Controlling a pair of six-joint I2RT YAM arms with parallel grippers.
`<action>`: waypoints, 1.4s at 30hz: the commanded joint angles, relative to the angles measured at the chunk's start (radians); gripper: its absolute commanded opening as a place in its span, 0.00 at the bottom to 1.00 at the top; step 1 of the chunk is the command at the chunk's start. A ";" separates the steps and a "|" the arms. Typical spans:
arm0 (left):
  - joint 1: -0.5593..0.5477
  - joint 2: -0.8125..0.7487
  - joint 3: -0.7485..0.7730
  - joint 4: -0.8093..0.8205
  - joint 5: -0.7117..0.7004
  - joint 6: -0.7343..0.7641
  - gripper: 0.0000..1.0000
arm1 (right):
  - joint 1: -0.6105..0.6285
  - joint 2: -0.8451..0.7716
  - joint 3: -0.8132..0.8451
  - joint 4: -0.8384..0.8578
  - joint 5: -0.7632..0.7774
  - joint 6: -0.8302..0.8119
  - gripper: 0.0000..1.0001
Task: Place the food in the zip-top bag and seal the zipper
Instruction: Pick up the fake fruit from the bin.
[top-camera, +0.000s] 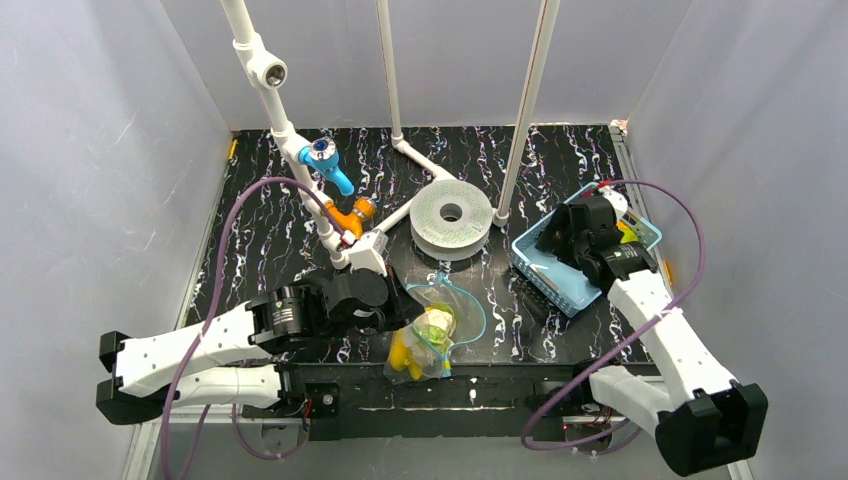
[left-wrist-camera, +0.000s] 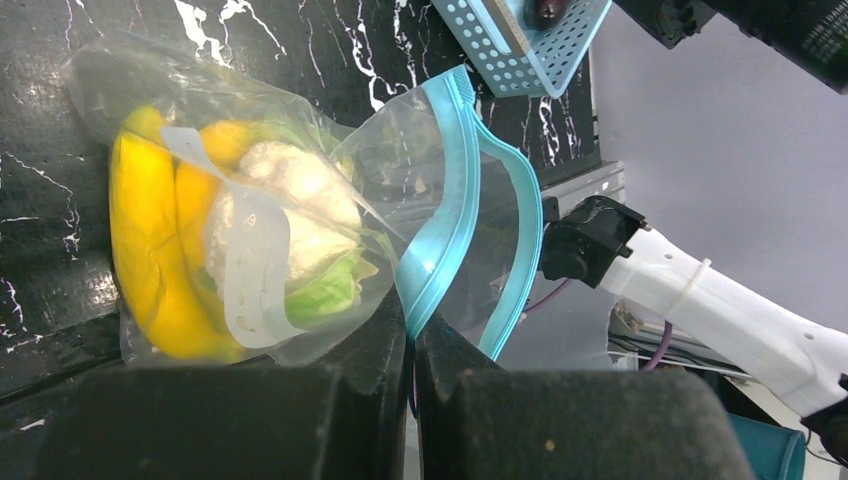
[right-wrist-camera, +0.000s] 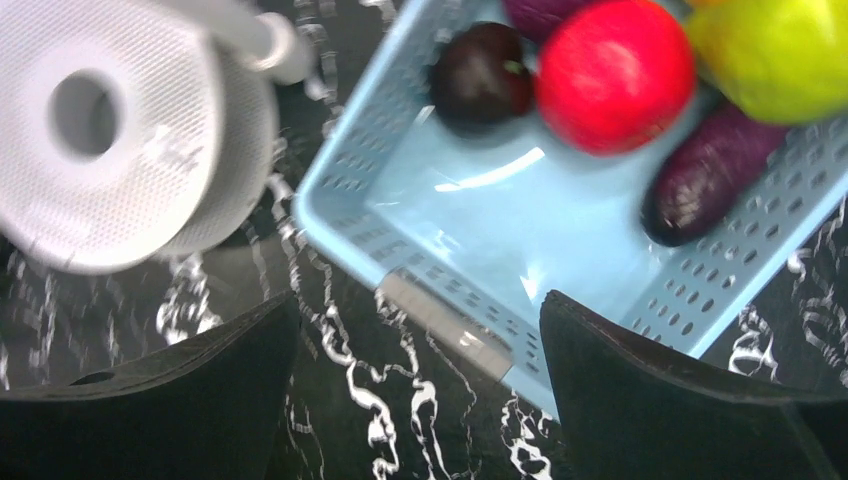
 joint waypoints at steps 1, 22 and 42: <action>0.001 0.037 0.011 0.006 -0.009 -0.004 0.00 | -0.120 0.026 -0.055 0.153 0.033 0.186 0.98; 0.001 0.071 0.029 0.013 0.013 0.003 0.00 | -0.335 0.416 -0.032 0.294 0.063 0.292 0.97; 0.001 0.063 0.027 -0.039 -0.019 -0.007 0.00 | -0.336 0.487 0.012 0.298 0.102 0.168 0.81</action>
